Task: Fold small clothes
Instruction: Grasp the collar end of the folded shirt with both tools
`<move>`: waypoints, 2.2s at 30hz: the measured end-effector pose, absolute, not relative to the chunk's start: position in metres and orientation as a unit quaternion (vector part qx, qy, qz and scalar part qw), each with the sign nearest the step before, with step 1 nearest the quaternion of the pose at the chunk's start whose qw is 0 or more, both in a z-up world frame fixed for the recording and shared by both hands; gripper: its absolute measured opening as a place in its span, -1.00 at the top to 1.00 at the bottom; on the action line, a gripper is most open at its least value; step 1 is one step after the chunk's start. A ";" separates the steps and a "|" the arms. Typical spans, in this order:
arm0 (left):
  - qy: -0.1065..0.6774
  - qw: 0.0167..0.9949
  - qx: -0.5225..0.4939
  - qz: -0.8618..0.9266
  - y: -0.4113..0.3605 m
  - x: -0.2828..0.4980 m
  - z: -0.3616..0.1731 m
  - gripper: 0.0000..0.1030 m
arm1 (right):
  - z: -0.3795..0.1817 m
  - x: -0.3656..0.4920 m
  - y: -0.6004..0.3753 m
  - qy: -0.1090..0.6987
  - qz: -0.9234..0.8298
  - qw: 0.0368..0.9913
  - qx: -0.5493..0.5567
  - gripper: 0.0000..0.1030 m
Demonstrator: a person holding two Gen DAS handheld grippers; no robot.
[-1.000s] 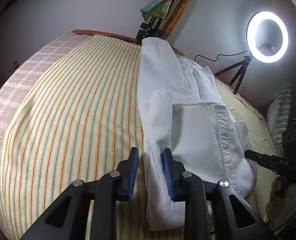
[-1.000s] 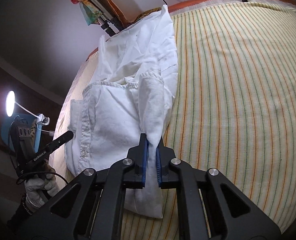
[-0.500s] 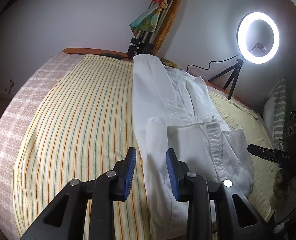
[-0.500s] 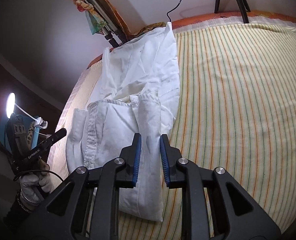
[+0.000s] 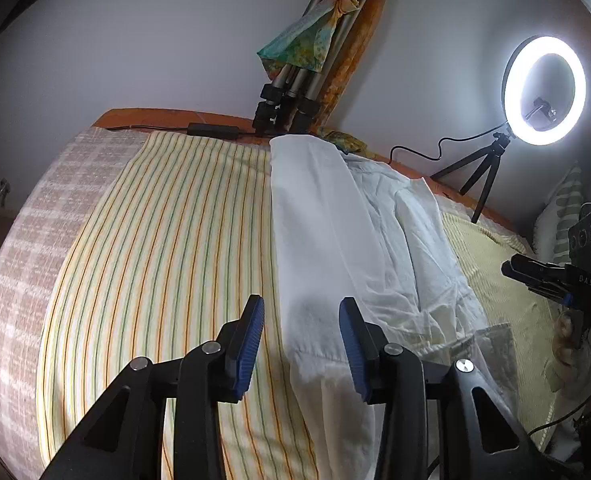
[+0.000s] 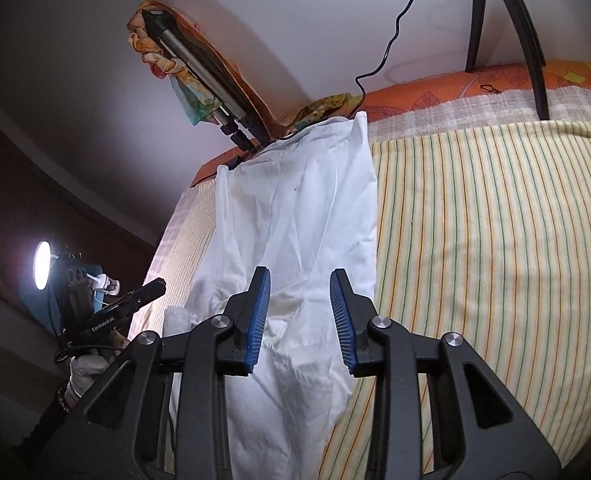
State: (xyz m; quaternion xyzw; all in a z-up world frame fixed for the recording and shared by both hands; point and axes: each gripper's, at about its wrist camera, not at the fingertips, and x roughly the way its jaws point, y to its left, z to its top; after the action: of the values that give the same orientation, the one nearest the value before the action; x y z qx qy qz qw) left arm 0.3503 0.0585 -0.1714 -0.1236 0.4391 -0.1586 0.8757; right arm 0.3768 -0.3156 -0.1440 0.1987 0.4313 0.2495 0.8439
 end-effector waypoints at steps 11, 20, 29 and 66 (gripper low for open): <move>0.448 0.880 -0.064 -0.144 0.036 0.429 -0.194 0.17 | -0.175 0.459 -0.306 0.444 0.241 0.839 0.201 0.32; 0.449 0.886 -0.013 -0.115 0.011 0.489 -0.208 0.08 | -0.193 0.507 -0.299 0.451 0.245 0.837 0.189 0.32; 0.442 0.886 -0.051 -0.130 0.021 0.510 -0.210 0.23 | -0.197 0.526 -0.296 0.442 0.269 0.833 0.198 0.32; 0.415 0.879 -0.150 -0.179 0.035 0.507 -0.171 0.99 | -0.156 0.519 -0.305 0.397 0.283 0.852 0.190 0.93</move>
State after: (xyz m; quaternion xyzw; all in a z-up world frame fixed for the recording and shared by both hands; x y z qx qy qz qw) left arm 0.5071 0.0352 -0.1713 -0.1499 0.4151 -0.1793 0.8792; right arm 0.5191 -0.3055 -0.1557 0.1895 0.3972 0.2826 0.8523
